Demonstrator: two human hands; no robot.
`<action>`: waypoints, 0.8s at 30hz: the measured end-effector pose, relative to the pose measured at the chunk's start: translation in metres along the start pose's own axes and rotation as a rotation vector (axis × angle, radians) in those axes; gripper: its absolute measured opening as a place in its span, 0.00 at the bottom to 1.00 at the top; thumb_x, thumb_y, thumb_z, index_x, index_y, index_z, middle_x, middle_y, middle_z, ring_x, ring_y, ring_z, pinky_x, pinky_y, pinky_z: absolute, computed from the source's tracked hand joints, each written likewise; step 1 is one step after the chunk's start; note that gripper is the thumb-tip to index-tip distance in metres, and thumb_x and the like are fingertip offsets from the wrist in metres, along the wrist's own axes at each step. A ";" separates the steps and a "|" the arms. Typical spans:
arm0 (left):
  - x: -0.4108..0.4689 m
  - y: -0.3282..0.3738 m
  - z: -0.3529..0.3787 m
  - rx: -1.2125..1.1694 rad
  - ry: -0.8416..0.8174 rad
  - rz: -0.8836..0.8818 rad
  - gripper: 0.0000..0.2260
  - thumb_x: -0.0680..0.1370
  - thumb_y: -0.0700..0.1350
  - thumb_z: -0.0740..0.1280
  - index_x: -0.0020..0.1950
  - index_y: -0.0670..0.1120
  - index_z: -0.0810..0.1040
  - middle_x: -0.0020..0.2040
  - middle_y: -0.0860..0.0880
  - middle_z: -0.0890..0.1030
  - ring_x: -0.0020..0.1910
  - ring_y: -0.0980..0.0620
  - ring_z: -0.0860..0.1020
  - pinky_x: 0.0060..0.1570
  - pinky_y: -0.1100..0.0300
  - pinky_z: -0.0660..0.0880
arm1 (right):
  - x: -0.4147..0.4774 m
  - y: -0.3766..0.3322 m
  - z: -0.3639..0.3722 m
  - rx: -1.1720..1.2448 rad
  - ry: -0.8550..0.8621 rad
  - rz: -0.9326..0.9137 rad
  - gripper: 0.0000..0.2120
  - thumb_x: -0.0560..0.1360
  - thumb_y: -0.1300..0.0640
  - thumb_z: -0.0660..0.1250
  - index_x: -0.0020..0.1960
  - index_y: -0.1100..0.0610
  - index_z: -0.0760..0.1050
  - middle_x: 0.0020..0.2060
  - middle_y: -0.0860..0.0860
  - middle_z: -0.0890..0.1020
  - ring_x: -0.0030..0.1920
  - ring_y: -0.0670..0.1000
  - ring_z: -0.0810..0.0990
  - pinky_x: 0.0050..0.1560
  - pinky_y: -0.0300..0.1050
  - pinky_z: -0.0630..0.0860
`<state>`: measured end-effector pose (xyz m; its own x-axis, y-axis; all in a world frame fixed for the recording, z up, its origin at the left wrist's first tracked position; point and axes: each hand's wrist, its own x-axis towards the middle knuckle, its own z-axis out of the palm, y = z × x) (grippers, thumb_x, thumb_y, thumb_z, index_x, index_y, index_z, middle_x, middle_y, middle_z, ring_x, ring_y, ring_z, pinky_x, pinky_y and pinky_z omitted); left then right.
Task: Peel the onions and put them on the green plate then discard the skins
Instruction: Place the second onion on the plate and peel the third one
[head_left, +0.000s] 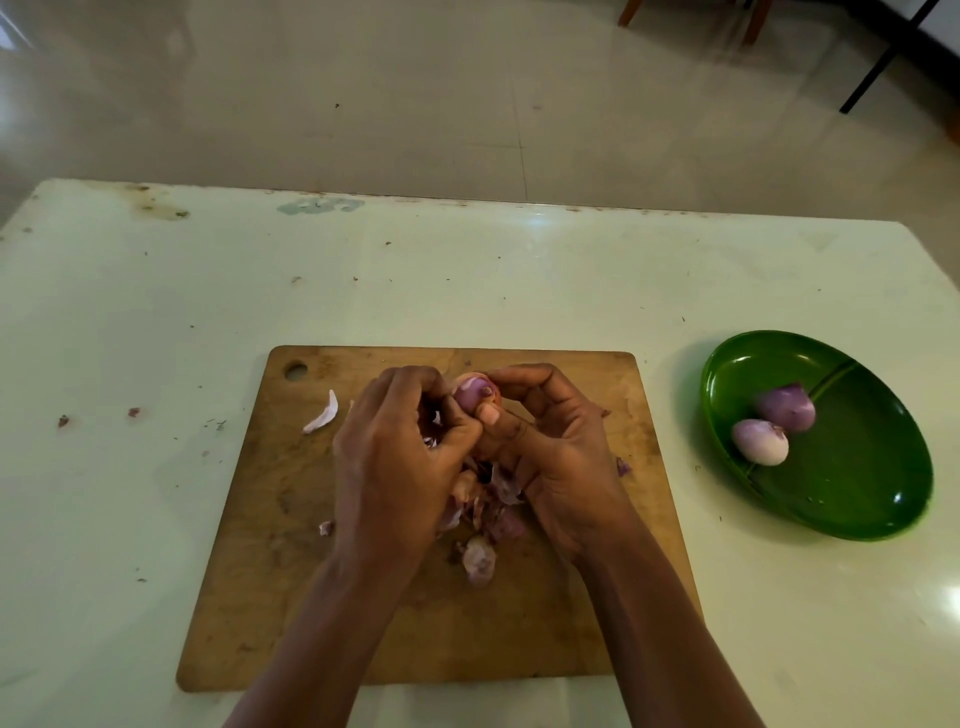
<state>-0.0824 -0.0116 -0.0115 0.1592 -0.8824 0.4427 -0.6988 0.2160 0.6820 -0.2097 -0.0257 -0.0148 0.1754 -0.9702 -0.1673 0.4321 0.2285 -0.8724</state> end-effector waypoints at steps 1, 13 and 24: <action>0.000 -0.001 0.000 -0.006 0.001 -0.007 0.08 0.70 0.42 0.70 0.45 0.40 0.77 0.40 0.47 0.78 0.37 0.51 0.77 0.34 0.58 0.78 | 0.000 0.000 0.000 0.018 -0.004 0.008 0.14 0.68 0.65 0.73 0.53 0.61 0.77 0.54 0.60 0.82 0.55 0.62 0.81 0.53 0.55 0.80; 0.006 -0.007 -0.001 -0.124 0.096 -0.193 0.09 0.71 0.32 0.71 0.44 0.44 0.76 0.38 0.55 0.78 0.36 0.60 0.78 0.37 0.75 0.73 | 0.001 -0.013 0.000 0.420 0.097 0.114 0.15 0.69 0.66 0.63 0.54 0.65 0.76 0.48 0.62 0.83 0.45 0.57 0.85 0.42 0.47 0.83; 0.002 0.011 0.004 -0.265 0.073 -0.107 0.11 0.73 0.53 0.68 0.48 0.46 0.82 0.42 0.54 0.83 0.40 0.60 0.81 0.38 0.63 0.80 | -0.001 -0.010 -0.001 0.280 0.019 0.064 0.18 0.65 0.65 0.70 0.55 0.62 0.77 0.47 0.57 0.84 0.48 0.53 0.84 0.44 0.43 0.82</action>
<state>-0.0925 -0.0128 -0.0060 0.2784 -0.8757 0.3946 -0.4701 0.2340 0.8510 -0.2149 -0.0269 -0.0059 0.1941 -0.9539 -0.2288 0.6484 0.2998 -0.6998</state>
